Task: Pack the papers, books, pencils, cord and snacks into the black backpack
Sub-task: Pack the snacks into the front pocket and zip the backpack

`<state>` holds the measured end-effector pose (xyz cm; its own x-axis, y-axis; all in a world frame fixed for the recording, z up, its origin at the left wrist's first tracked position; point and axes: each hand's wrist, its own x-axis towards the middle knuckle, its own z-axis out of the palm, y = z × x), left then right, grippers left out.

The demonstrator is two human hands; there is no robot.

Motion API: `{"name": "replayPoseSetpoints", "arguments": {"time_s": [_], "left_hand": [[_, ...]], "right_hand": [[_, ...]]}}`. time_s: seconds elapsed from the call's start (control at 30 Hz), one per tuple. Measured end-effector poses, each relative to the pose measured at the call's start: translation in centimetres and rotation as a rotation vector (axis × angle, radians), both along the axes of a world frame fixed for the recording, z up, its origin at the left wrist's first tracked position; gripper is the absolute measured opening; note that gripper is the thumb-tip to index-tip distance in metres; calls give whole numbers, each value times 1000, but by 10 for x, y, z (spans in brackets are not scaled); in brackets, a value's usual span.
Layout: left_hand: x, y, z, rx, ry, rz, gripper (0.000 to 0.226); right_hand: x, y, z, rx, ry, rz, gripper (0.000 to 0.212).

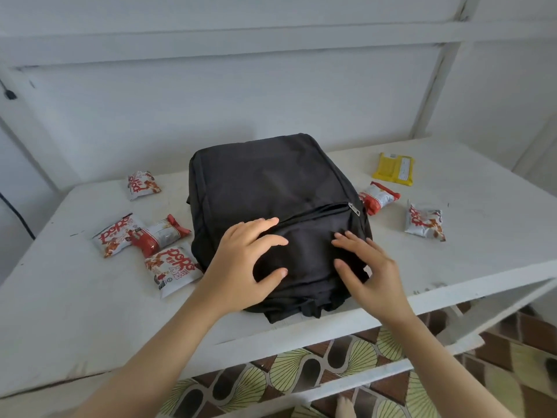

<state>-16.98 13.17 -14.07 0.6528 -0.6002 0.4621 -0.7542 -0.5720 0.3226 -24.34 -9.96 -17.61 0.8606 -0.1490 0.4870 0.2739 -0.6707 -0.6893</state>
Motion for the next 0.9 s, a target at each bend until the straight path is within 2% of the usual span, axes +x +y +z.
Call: {"name": "replayPoseSetpoints", "arguments": {"time_s": [0.07, 0.13, 0.23, 0.33, 0.4, 0.47, 0.53, 0.67, 0.83, 0.9], "left_hand": [[2, -10, 9, -77, -17, 17, 35], [7, -29, 22, -143, -40, 1, 30], [17, -72, 46, -168, -62, -95, 25], [30, -122, 65, -75, -36, -141, 27], [41, -156, 69, -10, -14, -151, 31], [52, -184, 68, 72, 9, -148, 37], [66, -216, 64, 160, 108, -115, 50], [91, -268, 47, 326, 226, 23, 70], [116, -298, 18, 508, 335, 210, 87], [120, -302, 8, 529, 369, 216, 79]], "right_hand": [[-4, -1, 8, 236, -19, -67, 29], [-3, -11, 19, 313, -24, -161, 27], [11, -52, 27, 62, 72, -288, 26], [33, -102, 22, -297, 398, -519, 50], [42, -126, 18, -391, 649, -598, 62], [45, -138, 11, -381, 753, -569, 68], [46, -150, 5, -390, 722, -552, 68], [44, -166, -3, -369, 500, -521, 57], [41, -174, 11, 77, 231, -417, 32], [42, -176, 17, 226, 192, -408, 27]]}}
